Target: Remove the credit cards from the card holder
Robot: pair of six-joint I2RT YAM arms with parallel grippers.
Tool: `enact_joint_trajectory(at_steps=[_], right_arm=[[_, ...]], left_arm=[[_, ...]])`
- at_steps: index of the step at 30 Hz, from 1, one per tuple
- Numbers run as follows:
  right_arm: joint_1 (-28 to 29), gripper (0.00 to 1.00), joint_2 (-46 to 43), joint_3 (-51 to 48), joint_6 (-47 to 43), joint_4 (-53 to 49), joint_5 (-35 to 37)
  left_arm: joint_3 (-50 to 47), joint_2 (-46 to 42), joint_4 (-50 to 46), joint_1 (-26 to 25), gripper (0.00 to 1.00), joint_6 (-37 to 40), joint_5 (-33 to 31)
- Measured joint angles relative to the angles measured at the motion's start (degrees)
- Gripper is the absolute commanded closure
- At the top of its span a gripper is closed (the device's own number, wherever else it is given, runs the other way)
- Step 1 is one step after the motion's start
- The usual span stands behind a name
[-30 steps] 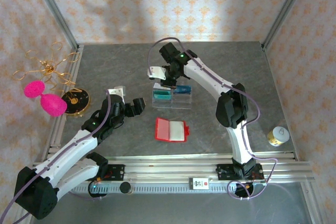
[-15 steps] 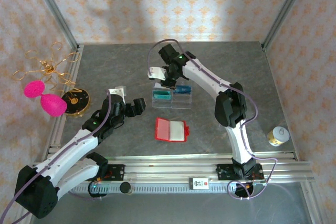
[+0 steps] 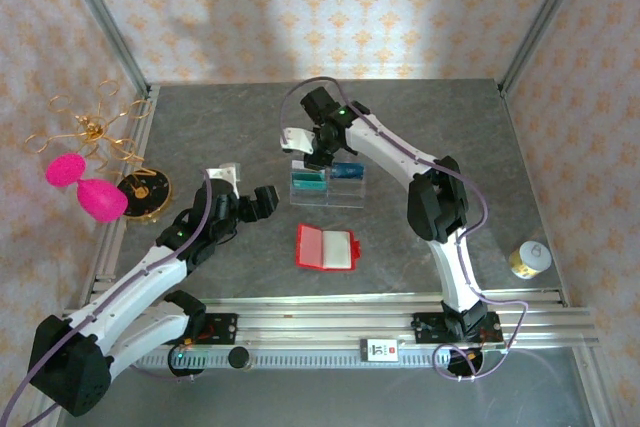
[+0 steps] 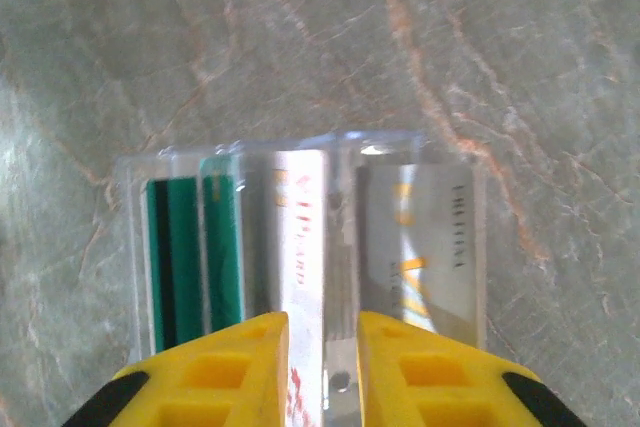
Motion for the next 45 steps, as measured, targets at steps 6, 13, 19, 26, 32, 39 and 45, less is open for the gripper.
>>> enact_joint_trajectory(at_steps=[6,13,19,26,32,39,45], right_arm=[[0.0,0.66,0.0,1.4,4.9,4.8,-0.5],[0.0,0.63,-5.6,-6.4,17.3,16.8,-5.2],[0.5,0.45,-24.2,-33.0,39.3,40.0,-4.4],[1.4,0.23,-43.3,-57.0,62.2,56.0,12.4],[-0.3,0.00,-54.4,-67.0,72.0,58.6,30.8],[-4.7,0.00,-58.4,-71.1,78.4,58.1,43.9],[-11.4,0.00,-59.2,-71.5,82.5,56.8,46.8]], left_arm=[[-0.5,0.5,0.5,0.0,0.01,-0.4,0.3],[-2.8,0.3,4.5,0.0,0.01,-3.6,0.8],[-5.5,-0.2,9.7,0.0,0.01,-5.8,1.1],[-10.1,-0.2,17.9,0.4,0.01,-6.3,-5.0],[-8.9,4.5,24.9,1.6,0.01,-4.0,-17.9],[-0.1,17.6,30.7,8.1,0.01,4.7,-26.5],[-1.7,19.7,38.4,17.4,0.01,13.8,-27.0]])
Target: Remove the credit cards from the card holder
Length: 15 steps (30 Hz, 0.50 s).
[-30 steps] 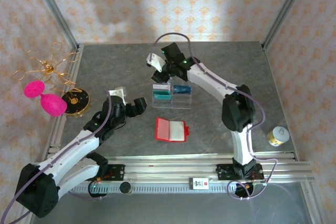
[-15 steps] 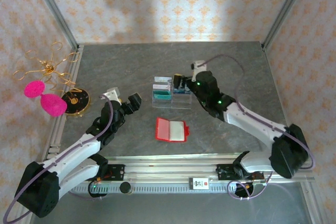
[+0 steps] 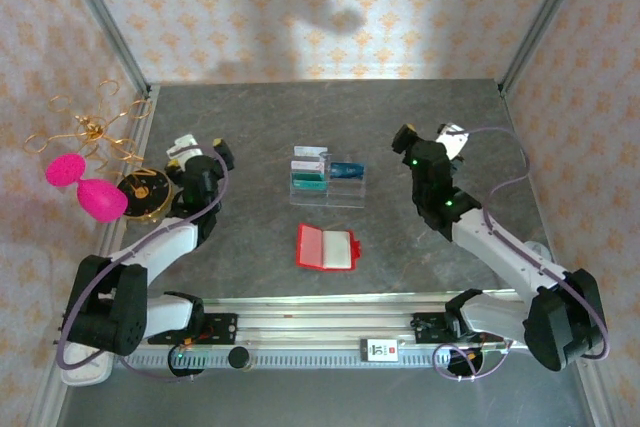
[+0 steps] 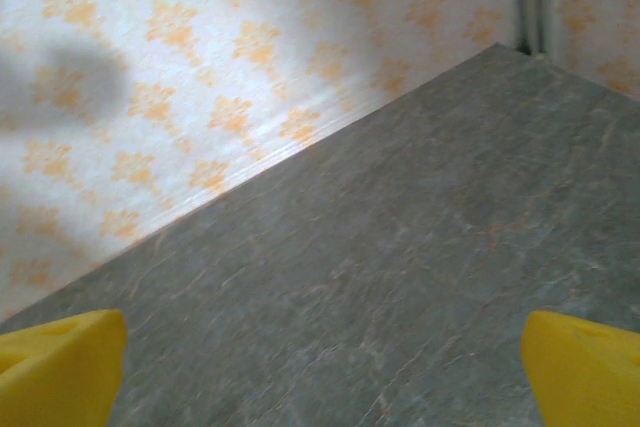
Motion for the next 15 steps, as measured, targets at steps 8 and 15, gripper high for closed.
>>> enact_joint_trajectory(at_steps=[8,15], right_arm=[[-1.4,0.00,-0.8,-1.6,1.0,0.1,1.9],[-4.4,0.00,-6.5,-12.7,-5.2,9.9,4.4]], left_arm=[[-9.9,7.2,16.9,5.4,0.01,6.8,2.5],[-17.0,16.6,34.6,5.8,0.01,9.9,8.5]])
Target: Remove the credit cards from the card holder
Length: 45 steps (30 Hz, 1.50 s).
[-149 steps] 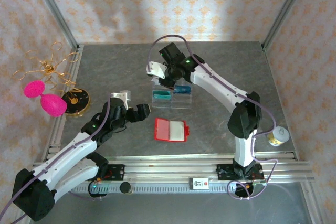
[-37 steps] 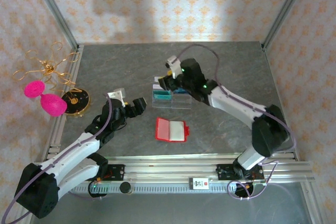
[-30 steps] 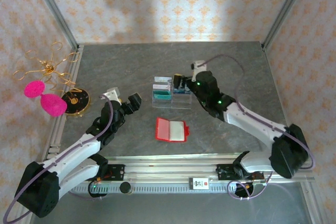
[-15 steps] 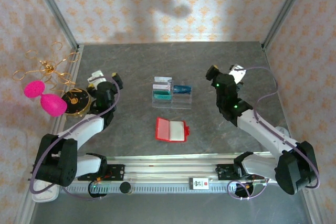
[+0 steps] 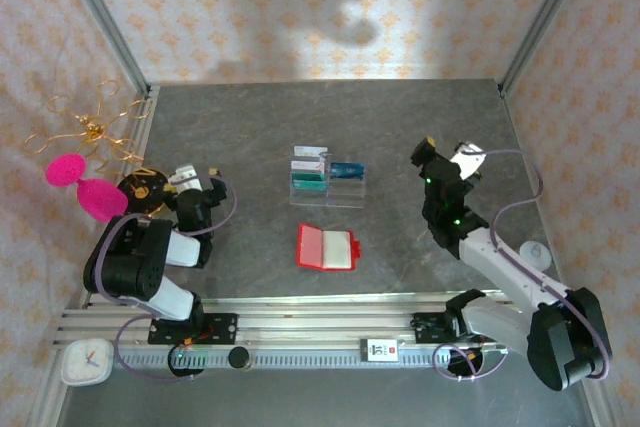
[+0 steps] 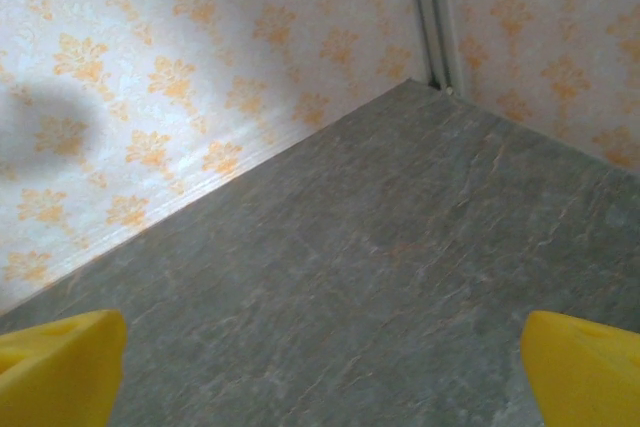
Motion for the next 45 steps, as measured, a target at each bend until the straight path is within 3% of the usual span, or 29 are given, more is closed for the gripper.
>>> enact_joint_trajectory(at_steps=[8,13,19,25,40,45], right_arm=[[-10.6,0.00,2.9,-9.6,-10.2,16.7,-2.8],[-16.9,0.00,10.6,-13.8,-12.5,25.7,-7.1],[-17.0,0.00,21.2,-15.7,-14.8,38.2,-12.4],[-17.0,0.00,28.6,-17.8,-17.4,49.6,-18.4],[-17.6,0.00,28.9,-18.1,-17.9,52.8,-21.5],[-17.6,0.00,28.9,-18.1,-17.9,52.8,-21.5]], left_arm=[[-4.4,0.0,13.6,0.0,0.01,0.4,0.0],[-4.6,0.0,14.7,0.4,0.01,0.4,-0.4],[-3.3,0.0,14.2,0.3,0.01,0.5,-0.8],[-0.2,0.0,11.4,0.3,0.01,1.4,3.0],[-0.2,0.0,9.9,0.3,0.01,1.9,4.0],[0.1,0.0,9.1,2.2,0.01,2.0,9.7]])
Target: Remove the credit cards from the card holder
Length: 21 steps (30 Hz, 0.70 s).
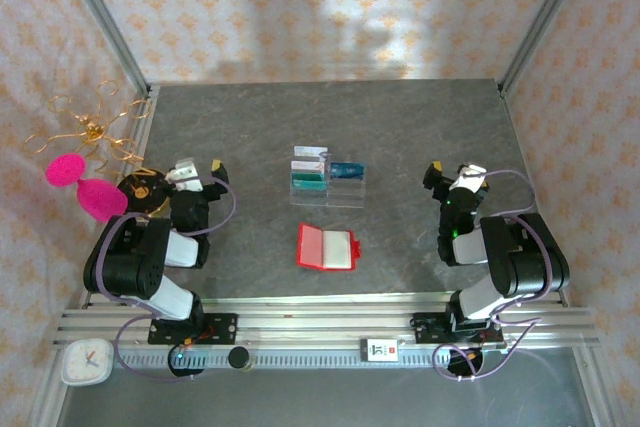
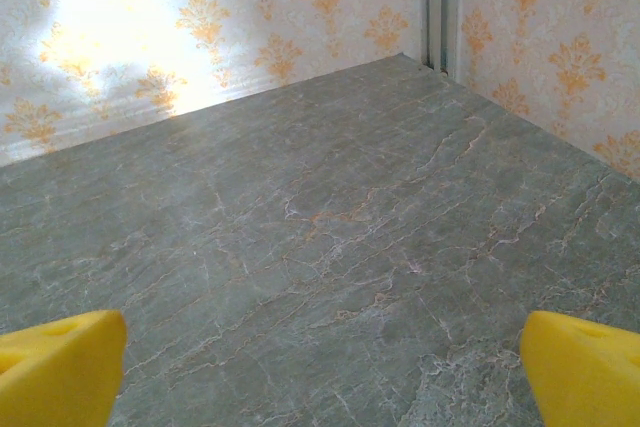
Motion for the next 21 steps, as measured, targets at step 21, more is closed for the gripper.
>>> enact_joint_trajectory(at_steps=[21], right_arm=[[0.0,0.00,0.0,0.0,0.0,0.0,0.0]], left_arm=[[-1.3,0.0,3.0,-3.8,0.00,1.3,-9.2]])
